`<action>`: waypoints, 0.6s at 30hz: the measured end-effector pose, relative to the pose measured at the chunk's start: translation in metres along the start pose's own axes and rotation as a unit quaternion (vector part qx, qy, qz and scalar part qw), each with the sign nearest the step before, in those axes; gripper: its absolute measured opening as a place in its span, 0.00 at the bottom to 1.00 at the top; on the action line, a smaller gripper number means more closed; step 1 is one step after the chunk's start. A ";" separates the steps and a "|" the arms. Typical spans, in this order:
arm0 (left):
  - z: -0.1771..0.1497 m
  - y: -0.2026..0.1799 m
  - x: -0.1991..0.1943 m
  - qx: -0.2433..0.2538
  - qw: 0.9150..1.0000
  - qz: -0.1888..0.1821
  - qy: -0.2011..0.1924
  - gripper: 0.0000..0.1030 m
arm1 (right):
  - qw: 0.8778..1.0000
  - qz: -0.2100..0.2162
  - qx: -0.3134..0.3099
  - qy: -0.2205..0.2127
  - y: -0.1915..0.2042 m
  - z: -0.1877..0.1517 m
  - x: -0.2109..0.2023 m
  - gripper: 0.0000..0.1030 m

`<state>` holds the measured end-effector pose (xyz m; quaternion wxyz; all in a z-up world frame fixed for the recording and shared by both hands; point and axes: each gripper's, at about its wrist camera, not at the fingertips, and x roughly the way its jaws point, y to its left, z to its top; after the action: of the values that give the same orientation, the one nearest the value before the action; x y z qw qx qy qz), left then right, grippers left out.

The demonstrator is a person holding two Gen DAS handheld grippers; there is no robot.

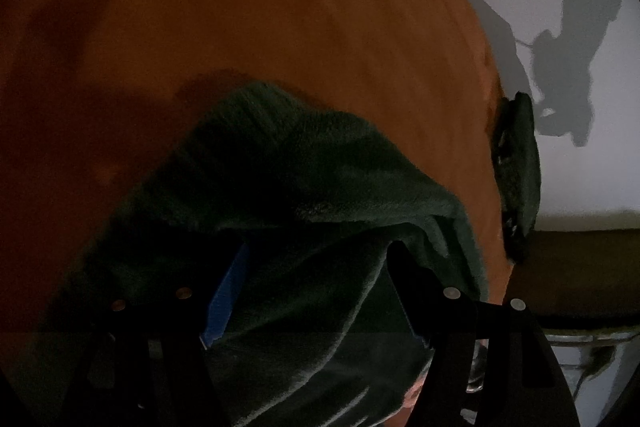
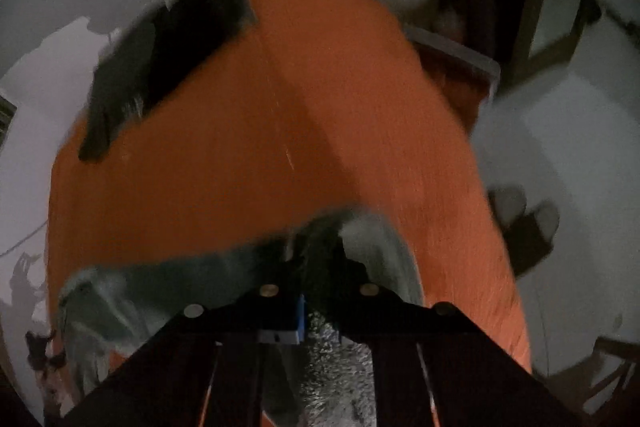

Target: Fold clothes

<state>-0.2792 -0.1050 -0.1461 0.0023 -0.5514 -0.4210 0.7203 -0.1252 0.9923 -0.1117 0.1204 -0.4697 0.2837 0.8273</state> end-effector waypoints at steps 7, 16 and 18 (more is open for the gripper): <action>0.000 0.008 -0.002 -0.001 1.000 -0.015 0.000 0.70 | 0.962 0.126 -0.113 -0.215 0.051 -0.012 -0.147 0.09; -0.004 0.007 0.000 -0.012 1.000 -0.018 0.001 0.70 | 0.999 0.048 -0.003 -0.022 -0.086 -0.089 -0.050 0.10; -0.003 0.008 -0.001 -0.008 1.000 -0.017 0.005 0.70 | 1.000 0.020 0.017 0.006 -0.110 -0.099 -0.037 0.10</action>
<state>-0.2729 -0.1091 -0.1498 0.0124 -0.5473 -0.4359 0.7144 0.0154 1.0265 -0.1586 0.1096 -0.4669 0.3078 0.8218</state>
